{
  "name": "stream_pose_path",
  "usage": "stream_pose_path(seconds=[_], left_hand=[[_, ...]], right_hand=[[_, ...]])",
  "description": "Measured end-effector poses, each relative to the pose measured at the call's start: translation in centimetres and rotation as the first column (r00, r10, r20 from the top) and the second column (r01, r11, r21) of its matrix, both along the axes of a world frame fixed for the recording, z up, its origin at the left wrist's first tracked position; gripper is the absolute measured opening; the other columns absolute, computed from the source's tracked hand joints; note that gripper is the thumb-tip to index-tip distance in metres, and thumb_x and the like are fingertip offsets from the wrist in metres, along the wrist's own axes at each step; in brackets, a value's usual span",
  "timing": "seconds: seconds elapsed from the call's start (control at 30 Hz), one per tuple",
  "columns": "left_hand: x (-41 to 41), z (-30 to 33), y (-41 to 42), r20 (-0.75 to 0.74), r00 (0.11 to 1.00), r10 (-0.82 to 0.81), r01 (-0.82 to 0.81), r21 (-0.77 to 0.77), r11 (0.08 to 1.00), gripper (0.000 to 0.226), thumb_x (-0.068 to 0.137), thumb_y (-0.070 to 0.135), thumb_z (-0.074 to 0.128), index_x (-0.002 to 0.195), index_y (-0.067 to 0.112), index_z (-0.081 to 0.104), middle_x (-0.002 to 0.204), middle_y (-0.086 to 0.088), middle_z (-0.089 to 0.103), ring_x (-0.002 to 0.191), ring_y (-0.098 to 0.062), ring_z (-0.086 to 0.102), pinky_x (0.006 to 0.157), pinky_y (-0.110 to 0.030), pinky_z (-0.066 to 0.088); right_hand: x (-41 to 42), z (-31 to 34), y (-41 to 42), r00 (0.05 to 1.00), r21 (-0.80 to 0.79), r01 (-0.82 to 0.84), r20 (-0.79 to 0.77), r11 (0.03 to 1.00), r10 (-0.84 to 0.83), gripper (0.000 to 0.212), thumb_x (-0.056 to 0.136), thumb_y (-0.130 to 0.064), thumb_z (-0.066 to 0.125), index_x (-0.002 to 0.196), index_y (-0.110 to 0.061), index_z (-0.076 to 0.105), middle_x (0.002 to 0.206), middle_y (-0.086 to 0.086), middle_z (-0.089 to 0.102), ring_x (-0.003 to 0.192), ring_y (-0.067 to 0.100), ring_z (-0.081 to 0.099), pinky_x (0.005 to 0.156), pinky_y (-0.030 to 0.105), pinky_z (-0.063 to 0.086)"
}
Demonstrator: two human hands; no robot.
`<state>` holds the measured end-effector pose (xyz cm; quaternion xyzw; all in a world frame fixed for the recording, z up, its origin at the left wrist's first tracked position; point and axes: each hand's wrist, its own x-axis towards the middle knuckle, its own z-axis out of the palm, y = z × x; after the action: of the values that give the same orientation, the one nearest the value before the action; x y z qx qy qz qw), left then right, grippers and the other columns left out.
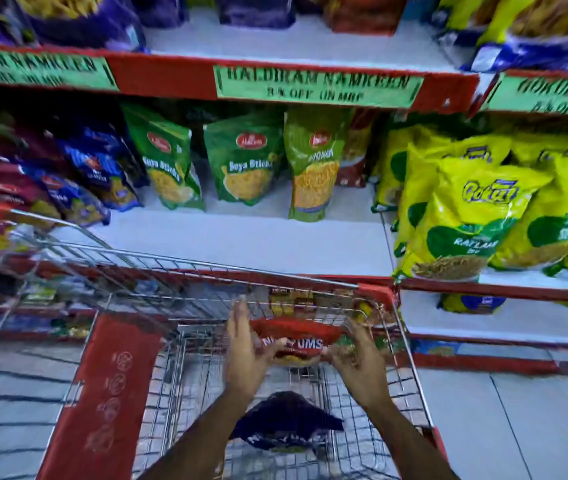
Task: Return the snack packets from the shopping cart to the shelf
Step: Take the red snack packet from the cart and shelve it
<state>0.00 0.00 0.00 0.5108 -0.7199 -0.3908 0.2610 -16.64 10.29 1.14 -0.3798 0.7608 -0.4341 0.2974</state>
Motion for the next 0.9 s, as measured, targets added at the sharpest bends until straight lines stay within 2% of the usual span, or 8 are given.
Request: stream_pose_path(seconds=[0.07,0.17,0.27,0.33,0.43,0.53,0.67,0.9], left_hand=[[-0.1,-2.4,-1.4,-0.181,0.966,0.185,-0.133,0.270,0.954,0.099,0.071,0.018,0.077,0.146,0.016,0.013,0.155,-0.008,0.017,0.136,-0.009,0.025,0.109,-0.031,0.027],[0.4,-6.5,-3.7,-0.268,0.915,0.301,-0.116,0.540,0.834,0.071,0.067,-0.005,0.077,0.128,0.006,0.042,0.134,-0.026,0.048,0.116,-0.040,0.052,0.082,-0.026,0.057],[0.3,-7.4,-5.0,-0.182,0.959,0.216,-0.081,0.556,0.827,0.038,0.064,0.006,0.081,0.096,0.002,0.061,0.100,-0.019,0.064,0.072,-0.005,0.066,0.060,-0.008,0.052],[0.0,-7.5,-5.6,-0.194,0.962,0.194,-0.067,0.519,0.852,0.012,0.073,-0.001,0.071,0.083,0.003,0.066,0.082,-0.006,0.073,0.063,0.006,0.064,0.058,-0.008,0.051],[-0.4,-5.3,-6.0,-0.270,0.951,0.151,-0.007,0.468,0.884,0.037,0.074,-0.021,0.059,0.064,0.014,0.068,0.057,0.013,0.072,0.059,0.003,0.065,0.058,-0.016,0.054],[-0.6,-1.0,-5.6,-0.304,0.950,0.070,0.052,0.377,0.925,0.013,0.075,-0.004,0.068,0.075,0.008,0.069,0.066,0.011,0.072,0.062,-0.003,0.066,0.066,-0.027,0.054],[-0.4,7.1,-5.5,-0.374,0.926,-0.057,0.156,0.240,0.958,0.022,0.075,-0.002,0.069,0.058,0.013,0.067,0.051,0.021,0.068,0.054,0.007,0.062,0.052,-0.005,0.045],[-0.6,22.6,-6.7,-0.483,0.828,-0.287,0.273,-0.100,0.957,0.019,0.073,0.001,0.070,0.088,0.013,0.072,0.076,0.013,0.076,0.080,-0.013,0.067,0.074,-0.029,0.058]], right_hand=[[-0.3,-1.5,-0.9,0.968,0.011,0.094,0.231,0.996,-0.094,0.057,0.071,-0.010,0.075,0.121,-0.016,0.048,0.112,-0.005,0.060,0.096,-0.004,0.059,0.076,0.005,0.048],[-0.8,-4.8,-2.1,0.936,0.073,0.162,0.304,0.984,-0.176,0.042,0.070,0.002,0.074,0.109,-0.006,0.061,0.096,0.009,0.068,0.075,-0.004,0.066,0.081,0.033,0.055],[-0.9,-5.9,-3.3,0.871,0.116,0.274,0.390,0.955,-0.297,0.017,0.077,0.008,0.066,0.092,0.001,0.068,0.085,0.013,0.069,0.068,0.010,0.061,0.077,0.039,0.051],[-1.3,-6.0,-4.1,0.867,0.104,0.306,0.380,0.946,-0.322,0.019,0.078,0.004,0.067,0.066,-0.010,0.066,0.060,-0.002,0.064,0.059,0.008,0.053,0.063,0.029,0.046],[-2.4,-5.3,-4.2,0.875,0.053,0.306,0.379,0.951,-0.302,0.016,0.076,-0.005,0.072,0.064,-0.006,0.062,0.066,0.004,0.063,0.065,0.016,0.057,0.063,0.026,0.048],[-3.5,-2.3,-3.8,0.873,0.018,0.298,0.399,0.954,-0.280,0.023,0.074,-0.010,0.075,0.065,-0.010,0.054,0.066,0.002,0.061,0.063,0.013,0.058,0.065,0.025,0.048],[-4.6,5.0,-3.1,0.907,-0.149,0.208,0.400,0.967,-0.133,0.035,0.078,-0.013,0.072,0.062,0.002,0.044,0.055,0.008,0.054,0.053,0.016,0.052,0.056,0.024,0.045],[-5.2,21.1,-3.2,0.977,-0.517,0.100,0.214,0.850,0.016,0.015,0.080,0.002,0.063,0.075,-0.011,0.066,0.060,-0.012,0.072,0.057,-0.002,0.062,0.052,0.012,0.049]])
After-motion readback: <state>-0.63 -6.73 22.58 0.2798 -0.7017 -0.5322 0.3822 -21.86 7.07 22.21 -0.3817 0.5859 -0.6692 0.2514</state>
